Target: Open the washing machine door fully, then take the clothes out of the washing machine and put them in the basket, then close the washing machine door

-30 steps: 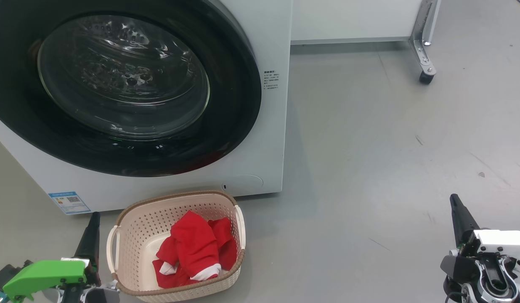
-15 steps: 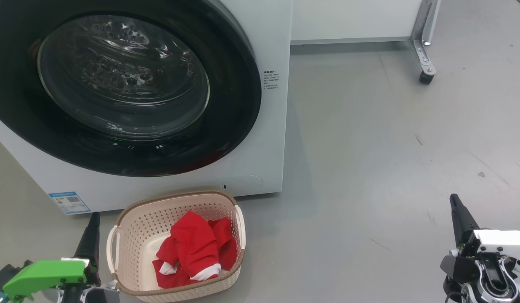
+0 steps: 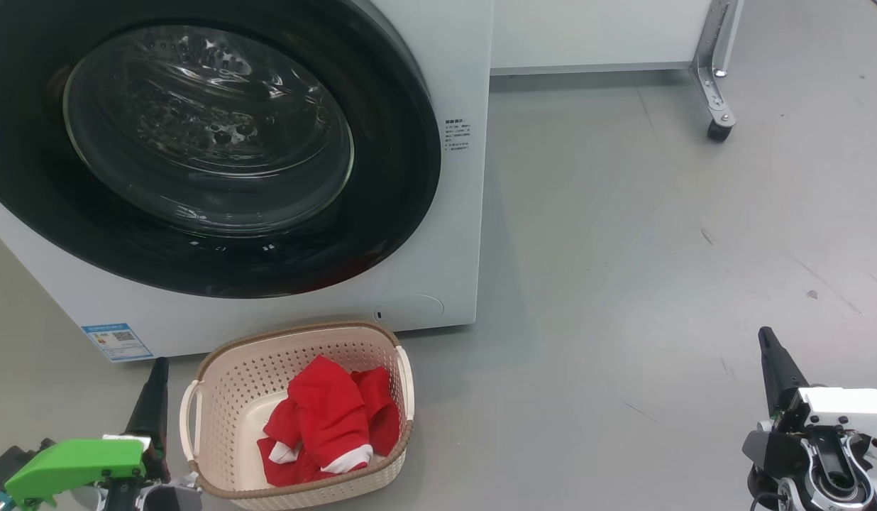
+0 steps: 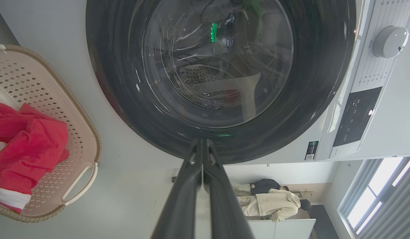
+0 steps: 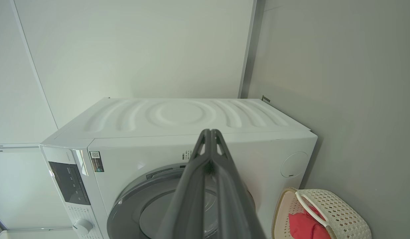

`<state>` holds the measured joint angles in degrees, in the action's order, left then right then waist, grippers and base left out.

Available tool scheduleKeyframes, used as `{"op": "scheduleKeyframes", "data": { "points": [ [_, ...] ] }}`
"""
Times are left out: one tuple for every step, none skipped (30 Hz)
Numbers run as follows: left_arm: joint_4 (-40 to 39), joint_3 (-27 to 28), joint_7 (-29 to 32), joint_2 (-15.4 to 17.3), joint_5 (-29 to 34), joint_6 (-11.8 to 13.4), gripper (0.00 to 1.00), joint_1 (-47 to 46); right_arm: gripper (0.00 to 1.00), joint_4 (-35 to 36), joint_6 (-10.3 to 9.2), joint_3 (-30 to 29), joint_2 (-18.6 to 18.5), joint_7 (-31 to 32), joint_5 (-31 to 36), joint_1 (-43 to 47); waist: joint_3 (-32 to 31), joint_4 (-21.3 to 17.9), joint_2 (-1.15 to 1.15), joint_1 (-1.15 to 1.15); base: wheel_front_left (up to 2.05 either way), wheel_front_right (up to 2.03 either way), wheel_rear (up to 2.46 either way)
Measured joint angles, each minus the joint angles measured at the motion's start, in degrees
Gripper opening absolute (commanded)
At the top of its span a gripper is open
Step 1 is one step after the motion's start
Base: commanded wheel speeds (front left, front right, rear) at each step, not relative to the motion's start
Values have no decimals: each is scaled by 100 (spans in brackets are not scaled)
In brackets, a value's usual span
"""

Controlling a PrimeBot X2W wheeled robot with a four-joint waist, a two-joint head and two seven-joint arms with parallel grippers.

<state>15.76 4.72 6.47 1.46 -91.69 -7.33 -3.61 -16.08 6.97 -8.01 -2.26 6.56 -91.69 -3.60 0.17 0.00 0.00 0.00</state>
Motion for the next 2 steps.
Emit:
{"op": "scheduleKeyframes", "data": {
  "points": [
    [0,0,0,0,0,0,0,0,0,0,0,0,0,0,0,0,0,0,0,0,0,0,0],
    [0,0,0,0,0,0,0,0,0,0,0,0,0,0,0,0,0,0,0,0,0,0,0]
  ]
}}
